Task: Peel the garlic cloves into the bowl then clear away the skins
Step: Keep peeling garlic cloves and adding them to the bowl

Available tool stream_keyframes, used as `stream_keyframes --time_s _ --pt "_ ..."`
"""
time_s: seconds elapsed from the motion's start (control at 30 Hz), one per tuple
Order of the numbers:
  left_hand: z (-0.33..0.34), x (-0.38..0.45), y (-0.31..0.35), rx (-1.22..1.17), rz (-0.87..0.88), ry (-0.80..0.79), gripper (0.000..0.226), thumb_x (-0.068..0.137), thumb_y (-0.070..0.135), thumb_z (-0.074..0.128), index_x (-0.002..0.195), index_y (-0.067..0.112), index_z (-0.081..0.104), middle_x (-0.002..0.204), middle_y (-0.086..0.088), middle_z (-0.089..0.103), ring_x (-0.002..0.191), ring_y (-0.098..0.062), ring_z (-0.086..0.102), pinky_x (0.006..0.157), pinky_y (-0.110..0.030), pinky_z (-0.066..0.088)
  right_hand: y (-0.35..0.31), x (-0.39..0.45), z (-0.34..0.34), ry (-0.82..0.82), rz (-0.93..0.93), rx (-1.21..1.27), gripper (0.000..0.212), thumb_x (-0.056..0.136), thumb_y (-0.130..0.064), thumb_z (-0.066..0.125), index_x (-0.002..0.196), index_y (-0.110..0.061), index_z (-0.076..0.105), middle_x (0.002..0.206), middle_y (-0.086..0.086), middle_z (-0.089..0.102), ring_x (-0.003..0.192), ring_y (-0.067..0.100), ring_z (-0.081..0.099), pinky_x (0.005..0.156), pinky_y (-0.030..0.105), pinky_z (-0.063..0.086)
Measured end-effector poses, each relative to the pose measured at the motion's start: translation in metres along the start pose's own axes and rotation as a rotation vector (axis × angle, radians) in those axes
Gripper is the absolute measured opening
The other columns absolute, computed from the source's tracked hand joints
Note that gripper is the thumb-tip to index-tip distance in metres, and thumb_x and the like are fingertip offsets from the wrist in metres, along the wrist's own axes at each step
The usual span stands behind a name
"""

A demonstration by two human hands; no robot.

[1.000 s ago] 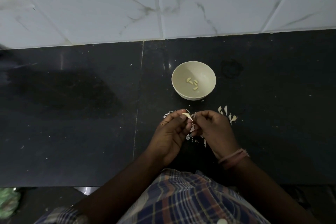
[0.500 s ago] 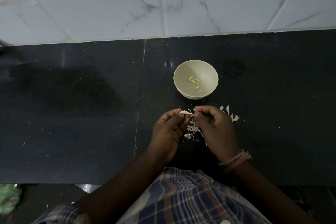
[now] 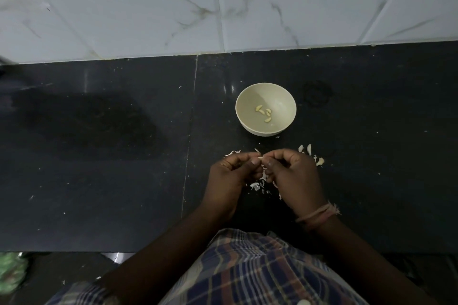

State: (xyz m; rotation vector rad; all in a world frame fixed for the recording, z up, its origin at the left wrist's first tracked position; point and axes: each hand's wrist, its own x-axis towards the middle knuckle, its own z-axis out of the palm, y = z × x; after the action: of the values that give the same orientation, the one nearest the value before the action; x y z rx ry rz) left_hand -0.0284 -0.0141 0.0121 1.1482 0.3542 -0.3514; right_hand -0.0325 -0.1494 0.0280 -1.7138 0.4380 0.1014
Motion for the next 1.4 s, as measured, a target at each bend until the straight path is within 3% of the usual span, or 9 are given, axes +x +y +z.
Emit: stream_keyframes --time_s 0.1,0.4,0.6,0.8,1.07,1.27,1.4 --pt "0.003 0.0 0.0 -0.024 -0.058 0.009 0.019 0.097 0.0 0.058 0.109 -0.008 0.071 0.091 -0.018 0.075 0.078 -0.019 0.071 0.075 -0.027 0.059 -0.001 -0.001 0.002 -0.022 0.083 0.11 0.012 0.093 0.0 0.065 0.085 -0.002 0.075 0.072 0.022 0.071 0.051 0.013 0.058 0.051 0.021 0.05" --pt "0.005 0.003 0.003 -0.197 -0.268 0.042 0.018 0.1 0.0 0.054 0.101 -0.004 0.071 0.079 -0.011 0.074 0.066 -0.011 0.071 0.064 -0.019 0.058 0.003 -0.001 -0.001 -0.068 0.174 0.289 0.009 0.092 -0.001 0.066 0.093 0.003 0.074 0.072 0.016 0.071 0.054 0.014 0.06 0.052 0.02 0.051" --pt "0.001 0.001 -0.004 -0.215 -0.21 0.059 0.025 0.098 0.006 0.059 0.117 -0.008 0.066 0.091 -0.014 0.073 0.075 -0.013 0.07 0.069 -0.022 0.059 0.007 -0.002 0.0 -0.053 0.092 0.251 0.009 0.091 -0.002 0.069 0.092 -0.005 0.077 0.079 0.022 0.073 0.063 0.019 0.064 0.061 0.026 0.055" --pt "-0.002 -0.005 -0.007 0.048 -0.004 0.012 0.022 0.096 0.006 0.065 0.118 0.004 0.072 0.109 -0.02 0.075 0.092 -0.029 0.071 0.085 -0.04 0.058 0.005 -0.004 0.002 -0.067 0.104 0.258 0.012 0.096 -0.003 0.063 0.094 -0.003 0.074 0.074 0.015 0.07 0.061 0.017 0.062 0.06 0.027 0.054" --pt "-0.003 -0.012 0.0 0.21 0.117 -0.017 0.017 0.096 0.006 0.066 0.11 0.004 0.075 0.101 -0.021 0.076 0.097 -0.041 0.073 0.09 -0.049 0.059 0.001 -0.007 0.004 -0.092 0.127 0.255 0.016 0.1 -0.007 0.058 0.092 -0.008 0.072 0.069 0.008 0.066 0.058 0.013 0.058 0.056 0.025 0.05" --pt "-0.005 -0.017 0.008 -0.16 -0.041 -0.05 0.017 0.092 0.007 0.063 0.103 -0.001 0.072 0.088 -0.015 0.073 0.077 -0.017 0.07 0.071 -0.025 0.058 -0.002 -0.01 0.011 -0.133 0.177 0.425 0.016 0.101 -0.006 0.056 0.093 -0.002 0.069 0.069 0.007 0.062 0.061 0.016 0.054 0.056 0.027 0.046" --pt "-0.01 -0.014 0.007 -0.32 -0.157 -0.034 0.015 0.096 0.009 0.061 0.106 0.004 0.07 0.091 -0.012 0.072 0.077 -0.013 0.067 0.07 -0.02 0.058 0.003 -0.014 0.013 -0.113 0.195 0.521 0.01 0.098 -0.004 0.058 0.098 0.002 0.066 0.078 0.015 0.066 0.067 0.022 0.06 0.061 0.028 0.052"
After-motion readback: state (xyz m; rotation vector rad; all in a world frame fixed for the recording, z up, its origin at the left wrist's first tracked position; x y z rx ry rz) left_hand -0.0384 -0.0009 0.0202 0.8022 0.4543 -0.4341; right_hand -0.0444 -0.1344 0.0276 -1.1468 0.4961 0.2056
